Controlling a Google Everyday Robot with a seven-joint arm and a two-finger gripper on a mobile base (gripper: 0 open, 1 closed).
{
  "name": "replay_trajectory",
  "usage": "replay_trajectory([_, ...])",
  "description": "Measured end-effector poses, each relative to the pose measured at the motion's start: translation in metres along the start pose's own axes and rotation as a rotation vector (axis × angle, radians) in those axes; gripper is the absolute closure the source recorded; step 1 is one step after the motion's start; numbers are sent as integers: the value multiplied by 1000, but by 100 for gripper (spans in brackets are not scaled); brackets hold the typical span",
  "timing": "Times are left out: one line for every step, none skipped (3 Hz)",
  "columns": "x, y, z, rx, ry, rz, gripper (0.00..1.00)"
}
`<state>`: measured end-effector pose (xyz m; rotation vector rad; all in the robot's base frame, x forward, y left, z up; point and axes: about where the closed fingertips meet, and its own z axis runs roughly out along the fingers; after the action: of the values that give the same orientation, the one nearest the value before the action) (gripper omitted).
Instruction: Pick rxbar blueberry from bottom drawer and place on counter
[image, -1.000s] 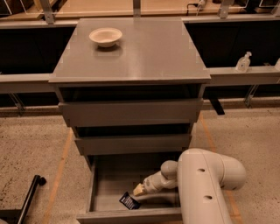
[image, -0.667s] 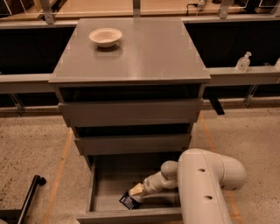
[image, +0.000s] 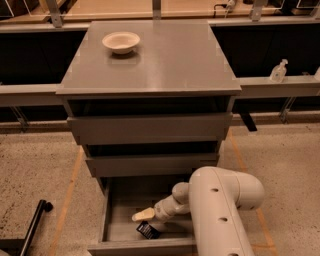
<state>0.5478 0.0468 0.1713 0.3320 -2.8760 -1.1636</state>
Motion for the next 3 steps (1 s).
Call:
replay_trajectory([-2,13,15,-22,19,-29,0])
replay_trajectory([0,27,30,-44,47,-60,0])
replay_trajectory([5,37,46,-72,83,-76,0])
